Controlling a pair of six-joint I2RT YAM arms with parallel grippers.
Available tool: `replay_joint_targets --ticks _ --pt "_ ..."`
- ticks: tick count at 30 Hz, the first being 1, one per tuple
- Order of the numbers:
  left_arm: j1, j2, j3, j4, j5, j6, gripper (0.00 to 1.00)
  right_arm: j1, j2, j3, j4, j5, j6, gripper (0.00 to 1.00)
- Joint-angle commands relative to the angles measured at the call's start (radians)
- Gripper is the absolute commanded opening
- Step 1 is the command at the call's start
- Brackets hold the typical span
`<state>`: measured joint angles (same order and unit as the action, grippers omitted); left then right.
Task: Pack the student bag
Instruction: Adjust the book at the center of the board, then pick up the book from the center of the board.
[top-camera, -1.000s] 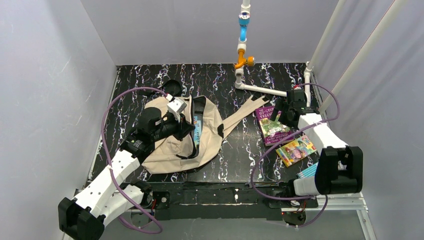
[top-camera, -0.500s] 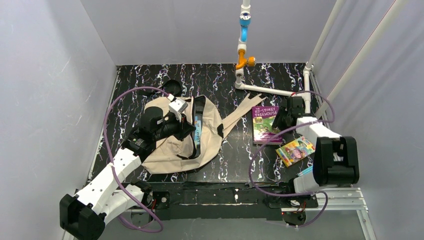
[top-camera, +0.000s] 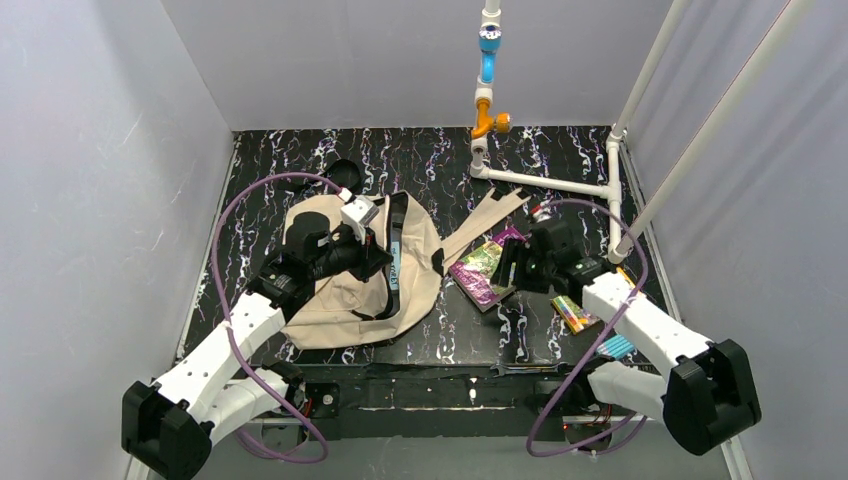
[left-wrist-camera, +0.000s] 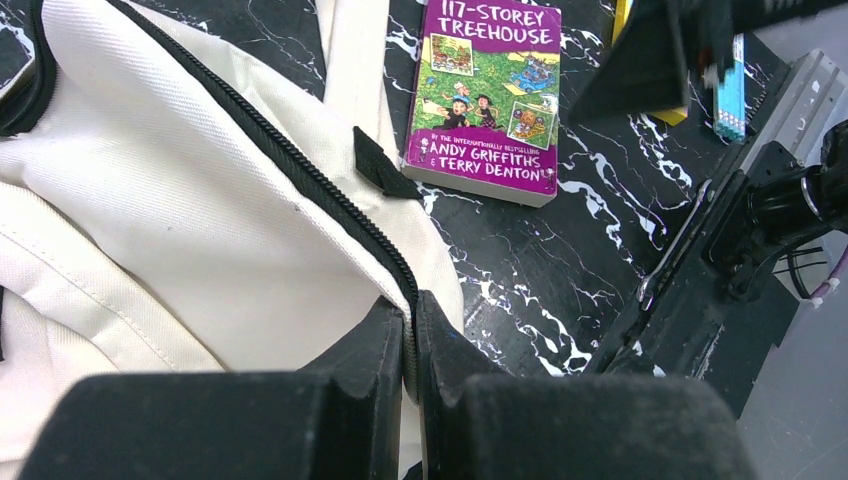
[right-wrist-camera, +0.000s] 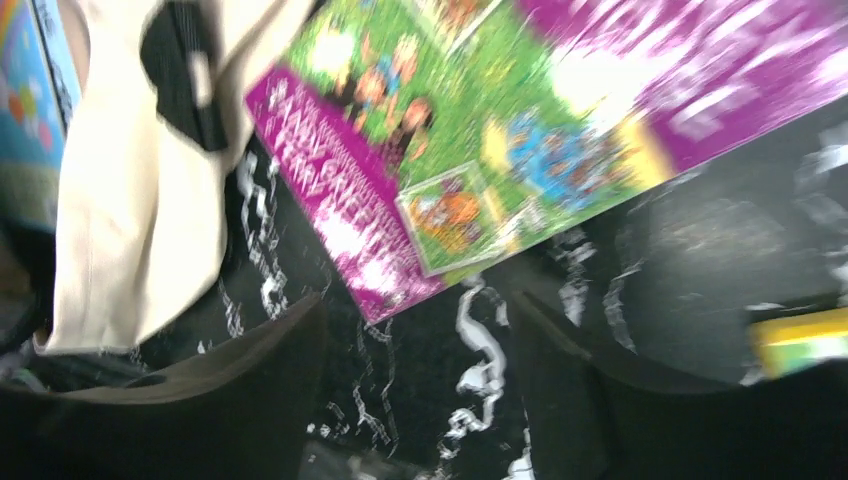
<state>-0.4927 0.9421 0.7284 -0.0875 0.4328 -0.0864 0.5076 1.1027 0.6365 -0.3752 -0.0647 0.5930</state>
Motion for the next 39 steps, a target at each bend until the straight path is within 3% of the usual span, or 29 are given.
replay_joint_targets --ticks 1,2,6,11,15,22,25,28,29,33,35,37,39 --pt "-0.004 0.002 0.003 -0.006 0.037 0.010 0.00 -0.146 0.028 0.161 -0.090 0.171 -0.173 0.85" --pt "-0.005 0.003 0.003 -0.006 0.041 0.010 0.00 -0.202 0.064 0.182 -0.071 0.150 -0.191 0.90" --pt "-0.009 0.006 0.002 -0.003 0.047 0.015 0.00 -0.349 0.243 0.249 0.062 0.073 -0.218 0.95" --pt "-0.024 0.007 -0.005 0.003 0.047 0.020 0.00 -0.369 0.476 0.330 0.153 0.016 -0.234 0.92" --pt "-0.029 -0.002 -0.006 -0.001 0.042 0.026 0.00 -0.371 0.557 0.304 0.184 -0.074 -0.222 0.70" --pt "-0.030 -0.009 -0.002 -0.006 0.042 0.030 0.00 -0.371 0.371 0.112 0.121 -0.235 -0.181 0.31" --pt "-0.031 -0.003 -0.001 -0.005 0.044 0.029 0.00 -0.371 0.278 0.036 0.057 -0.343 -0.153 0.25" --pt "-0.030 0.015 0.004 -0.014 0.023 0.024 0.00 -0.371 0.153 -0.005 -0.046 -0.390 -0.145 0.24" --pt "-0.030 0.024 0.010 -0.025 0.013 0.022 0.03 -0.371 0.115 -0.010 -0.073 -0.402 -0.146 0.25" --pt "-0.032 0.064 0.062 -0.097 -0.023 0.044 0.45 -0.371 0.004 0.013 -0.147 -0.373 -0.155 0.32" --pt "-0.070 0.055 0.065 -0.100 -0.084 0.072 0.59 -0.371 -0.004 0.046 -0.190 -0.306 -0.177 0.43" --pt "-0.151 0.035 0.064 -0.102 -0.193 0.130 0.79 -0.372 -0.003 0.071 -0.216 -0.244 -0.185 0.58" --pt "-0.241 0.020 0.069 -0.106 -0.283 0.179 0.88 -0.372 -0.001 0.078 -0.205 -0.209 -0.171 0.65"
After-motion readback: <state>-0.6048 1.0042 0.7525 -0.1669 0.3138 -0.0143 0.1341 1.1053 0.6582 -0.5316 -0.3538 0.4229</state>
